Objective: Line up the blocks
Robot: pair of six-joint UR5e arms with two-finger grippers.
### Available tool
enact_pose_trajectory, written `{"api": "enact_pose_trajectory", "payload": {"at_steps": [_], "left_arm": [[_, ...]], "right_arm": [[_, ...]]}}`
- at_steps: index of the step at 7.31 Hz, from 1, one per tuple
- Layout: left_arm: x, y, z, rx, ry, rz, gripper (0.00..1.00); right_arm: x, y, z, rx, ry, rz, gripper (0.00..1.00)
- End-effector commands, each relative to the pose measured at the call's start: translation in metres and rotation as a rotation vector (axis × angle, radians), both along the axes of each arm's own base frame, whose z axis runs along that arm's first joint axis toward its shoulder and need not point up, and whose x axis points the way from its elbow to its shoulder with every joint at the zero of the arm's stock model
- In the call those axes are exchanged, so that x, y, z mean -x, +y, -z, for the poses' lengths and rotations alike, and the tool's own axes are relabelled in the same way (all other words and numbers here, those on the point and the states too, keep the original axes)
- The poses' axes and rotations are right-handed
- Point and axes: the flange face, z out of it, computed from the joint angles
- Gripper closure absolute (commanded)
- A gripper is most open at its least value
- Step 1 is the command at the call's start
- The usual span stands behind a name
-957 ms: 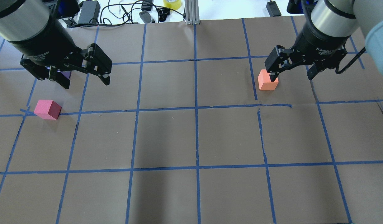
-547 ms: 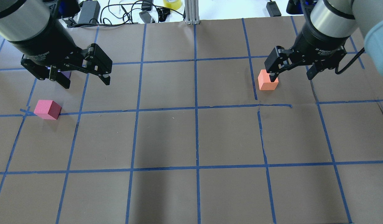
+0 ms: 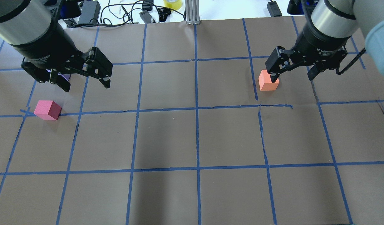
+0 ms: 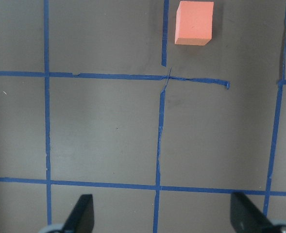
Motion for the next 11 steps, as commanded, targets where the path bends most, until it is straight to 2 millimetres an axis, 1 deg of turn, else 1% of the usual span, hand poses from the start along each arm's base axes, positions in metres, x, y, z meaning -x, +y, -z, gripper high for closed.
{"api": "enact_pose_trajectory", "payload": {"at_steps": [1,5,8,9,11], "left_arm": [[0.001,0.001,0.0,0.0,0.006,-0.002,0.0],[0.0,0.002,0.001,0.0,0.006,-0.014,0.0],[0.001,0.001,0.002,-0.003,0.008,-0.023,0.0],[0.001,0.002,0.001,0.0,0.006,-0.025,0.0],[0.001,0.002,0.001,-0.002,0.006,-0.025,0.0]], "right_arm": [[0.0,0.001,0.0,-0.003,-0.001,0.0,0.0],[0.0,-0.002,0.002,-0.001,0.001,-0.005,0.0],[0.001,-0.003,-0.005,0.04,0.003,0.003,0.0],[0.001,-0.009,0.007,0.01,0.003,-0.001,0.0],[0.006,-0.013,0.012,0.001,0.045,0.003,0.0]]}}
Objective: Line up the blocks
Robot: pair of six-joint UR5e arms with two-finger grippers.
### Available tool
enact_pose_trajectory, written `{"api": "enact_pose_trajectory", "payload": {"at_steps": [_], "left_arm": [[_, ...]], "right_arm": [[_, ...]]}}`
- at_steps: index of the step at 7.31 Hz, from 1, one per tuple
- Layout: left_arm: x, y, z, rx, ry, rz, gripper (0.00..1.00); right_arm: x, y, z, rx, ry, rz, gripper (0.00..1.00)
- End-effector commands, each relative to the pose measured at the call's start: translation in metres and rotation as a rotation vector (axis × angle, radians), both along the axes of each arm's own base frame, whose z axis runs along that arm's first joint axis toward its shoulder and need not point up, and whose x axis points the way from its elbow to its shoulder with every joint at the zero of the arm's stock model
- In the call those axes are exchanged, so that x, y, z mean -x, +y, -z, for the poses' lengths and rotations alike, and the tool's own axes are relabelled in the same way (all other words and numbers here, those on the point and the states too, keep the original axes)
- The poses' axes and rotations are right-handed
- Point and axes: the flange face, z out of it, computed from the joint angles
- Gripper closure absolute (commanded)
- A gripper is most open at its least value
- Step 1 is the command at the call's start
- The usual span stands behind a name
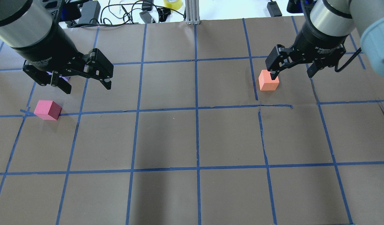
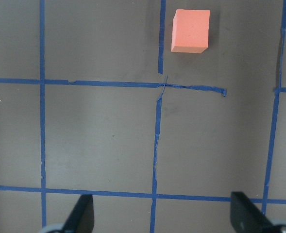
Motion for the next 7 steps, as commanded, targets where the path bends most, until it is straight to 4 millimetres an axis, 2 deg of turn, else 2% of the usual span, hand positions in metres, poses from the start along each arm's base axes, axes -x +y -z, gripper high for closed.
{"api": "enact_pose_trajectory", "payload": {"at_steps": [1,2,4,7], "left_arm": [[0.0,0.0,0.0,0.0,0.0,-0.001,0.0],[0.0,0.0,0.0,-0.001,0.0,-0.001,0.0],[0.0,0.002,-0.002,0.005,-0.005,-0.002,0.0],[-0.001,0.004,-0.001,0.002,-0.009,-0.002,0.0]], "right_arm": [[0.005,-0.017,0.022,-0.04,0.028,-0.004,0.0],[0.01,-0.035,0.04,-0.048,0.036,-0.001,0.0],[0.013,-0.103,0.089,0.097,0.046,-0.017,0.0],[0.02,-0.157,0.167,0.144,0.084,-0.011,0.0]]}}
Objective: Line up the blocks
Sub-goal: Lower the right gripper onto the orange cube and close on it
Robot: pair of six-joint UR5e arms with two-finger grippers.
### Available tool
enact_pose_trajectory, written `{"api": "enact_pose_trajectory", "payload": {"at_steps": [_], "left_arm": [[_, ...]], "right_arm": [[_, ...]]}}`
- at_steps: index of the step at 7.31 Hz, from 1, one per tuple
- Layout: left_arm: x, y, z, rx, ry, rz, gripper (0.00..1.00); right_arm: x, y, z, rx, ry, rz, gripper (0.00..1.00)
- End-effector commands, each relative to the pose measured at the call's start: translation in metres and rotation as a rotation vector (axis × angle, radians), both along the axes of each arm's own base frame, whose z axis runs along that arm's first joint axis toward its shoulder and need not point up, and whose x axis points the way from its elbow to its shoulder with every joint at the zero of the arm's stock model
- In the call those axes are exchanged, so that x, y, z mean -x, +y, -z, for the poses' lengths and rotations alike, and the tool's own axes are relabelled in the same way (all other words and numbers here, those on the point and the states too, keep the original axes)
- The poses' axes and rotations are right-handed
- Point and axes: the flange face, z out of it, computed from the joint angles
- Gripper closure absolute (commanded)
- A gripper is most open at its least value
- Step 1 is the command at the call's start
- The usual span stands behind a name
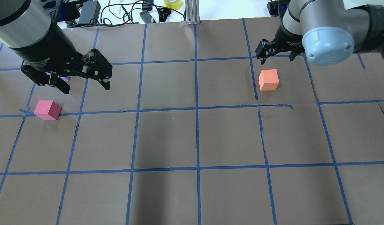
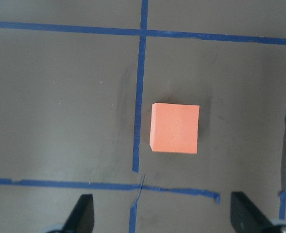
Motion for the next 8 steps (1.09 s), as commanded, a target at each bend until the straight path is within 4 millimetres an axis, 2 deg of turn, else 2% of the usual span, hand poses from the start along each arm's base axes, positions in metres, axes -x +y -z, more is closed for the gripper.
{"api": "enact_pose_trajectory", "payload": {"at_steps": [1,2,3,6,8], "left_arm": [[0.0,0.003,-0.001,0.003,-0.001,-0.003,0.0],[0.0,0.004,-0.001,0.004,-0.002,-0.002,0.0],[-0.001,0.003,-0.001,0.004,-0.002,-0.003,0.0],[0.0,0.004,-0.001,0.004,-0.001,-0.003,0.0],[0.0,0.004,-0.002,0.006,0.002,-0.003,0.0]], "right_arm": [[0.014,-0.04,0.072,0.015,0.042,0.019,0.0],[0.042,-0.052,0.097,-0.008,0.027,0.062,0.0],[0.046,-0.058,0.108,-0.023,0.018,0.074,0.0],[0.037,-0.06,0.119,-0.035,-0.08,0.068,0.0],[0.037,-0.063,0.146,-0.076,-0.082,0.062,0.0]]}}
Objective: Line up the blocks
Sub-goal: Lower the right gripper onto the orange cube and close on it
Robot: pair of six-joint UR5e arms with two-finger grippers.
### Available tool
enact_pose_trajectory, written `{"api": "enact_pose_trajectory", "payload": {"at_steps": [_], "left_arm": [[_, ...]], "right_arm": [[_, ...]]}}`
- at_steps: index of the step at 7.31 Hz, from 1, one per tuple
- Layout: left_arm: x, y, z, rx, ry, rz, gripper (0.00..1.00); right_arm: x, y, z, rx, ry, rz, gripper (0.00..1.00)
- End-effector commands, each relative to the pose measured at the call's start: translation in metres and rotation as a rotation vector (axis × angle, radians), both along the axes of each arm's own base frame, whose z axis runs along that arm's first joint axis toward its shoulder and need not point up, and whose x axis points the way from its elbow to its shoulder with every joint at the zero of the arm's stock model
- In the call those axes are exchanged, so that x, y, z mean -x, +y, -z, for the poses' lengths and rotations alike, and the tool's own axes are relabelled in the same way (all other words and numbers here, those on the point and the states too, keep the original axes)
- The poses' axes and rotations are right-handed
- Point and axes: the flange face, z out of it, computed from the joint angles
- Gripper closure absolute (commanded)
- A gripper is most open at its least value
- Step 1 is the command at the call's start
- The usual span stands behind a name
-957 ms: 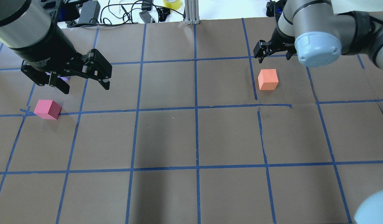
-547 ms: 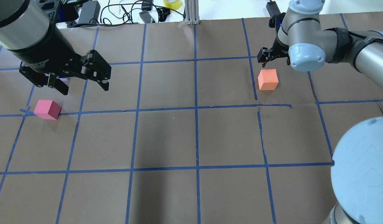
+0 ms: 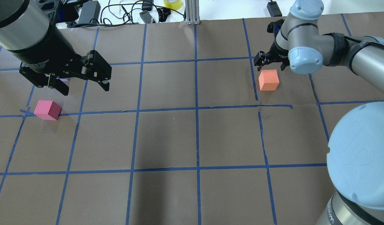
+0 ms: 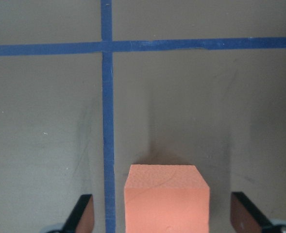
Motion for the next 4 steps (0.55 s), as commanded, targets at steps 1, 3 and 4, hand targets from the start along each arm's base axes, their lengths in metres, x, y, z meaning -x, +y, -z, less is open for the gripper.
{"api": "enact_pose_trajectory", "payload": {"at_steps": [1,3,4], "left_arm": [[0.0,0.0001,0.0001,-0.001,0.0,0.0,0.0],[0.0,0.0005,0.0032,-0.009,0.0,0.0,0.0],[0.0006,0.0044,0.0045,-0.009,0.0,0.003,0.0]], "right_arm": [[0.0017,-0.0019,0.0274,-0.042,0.011,-0.009,0.0],[0.0026,0.0006,0.0342,-0.063,0.0,-0.002,0.14],[0.004,-0.0002,0.033,-0.067,0.001,0.015,0.74]]}}
